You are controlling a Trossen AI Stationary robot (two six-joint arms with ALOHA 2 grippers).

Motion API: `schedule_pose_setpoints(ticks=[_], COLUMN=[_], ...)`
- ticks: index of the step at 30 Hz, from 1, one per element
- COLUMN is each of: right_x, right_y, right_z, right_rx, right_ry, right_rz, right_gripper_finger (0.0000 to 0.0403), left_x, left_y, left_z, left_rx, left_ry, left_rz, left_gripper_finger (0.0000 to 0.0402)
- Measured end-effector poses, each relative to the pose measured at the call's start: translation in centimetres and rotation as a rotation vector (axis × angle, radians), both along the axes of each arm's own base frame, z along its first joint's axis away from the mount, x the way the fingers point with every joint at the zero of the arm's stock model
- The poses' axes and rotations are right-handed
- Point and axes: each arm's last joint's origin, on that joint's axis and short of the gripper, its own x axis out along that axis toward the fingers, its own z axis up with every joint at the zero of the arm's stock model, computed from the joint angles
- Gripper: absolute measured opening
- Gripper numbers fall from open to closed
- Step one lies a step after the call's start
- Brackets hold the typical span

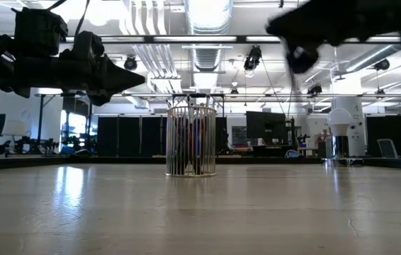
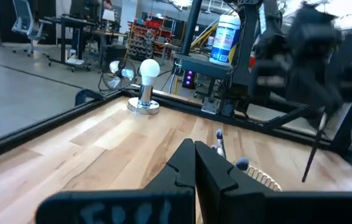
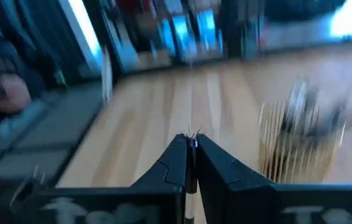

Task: Pick & Place Makeup Brushes
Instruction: Put the brow brush into the gold makeup brush holder

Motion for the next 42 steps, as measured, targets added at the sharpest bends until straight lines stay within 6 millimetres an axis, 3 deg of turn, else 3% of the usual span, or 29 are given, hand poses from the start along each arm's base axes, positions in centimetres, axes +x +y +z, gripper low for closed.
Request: schedule_pose_setpoints(ticks=[5, 9, 15, 19, 28, 35, 42], right_x=[2.2, 5.1, 8.3, 9.4, 11.2, 11.5, 11.6], right_y=[-3.7, -5.7, -8.5, -9.6, -9.9, -9.9, -9.9], right_z=[1.2, 3.6, 4.9, 2.9, -1.9, -3.0, -3.2], right_rx=[-0.128, -0.14, -0.174, -0.143, -0.06, -0.023, -0.001], right_ry=[-0.193, -0.257, -0.24, -0.173, -0.072, -0.049, -0.037], right_rz=[-0.029, -0.051, -0.121, -0.142, -0.161, -0.168, -0.174], right_gripper_finger=[0.0014, 0.0013, 0.0013, 0.0013, 0.0013, 0.0015, 0.0049], left_x=[0.0, 0.0, 0.0, -0.1, 0.0, 0.0, 0.0], left_y=[0.0, 0.1, 0.2, 0.2, 0.2, 0.2, 0.2], left_z=[0.0, 0.0, 0.1, 0.1, 0.0, -0.2, -0.2], left_rx=[0.004, 0.013, 0.042, 0.041, 0.037, 0.033, 0.019], left_ry=[0.001, 0.002, 0.003, 0.004, 0.014, 0.031, 0.029], left_rz=[0.0, 0.02, 0.062, 0.064, 0.066, 0.07, 0.073], left_gripper_finger=[0.0, 0.0, 0.0, 0.0, 0.0, 0.0, 0.0])
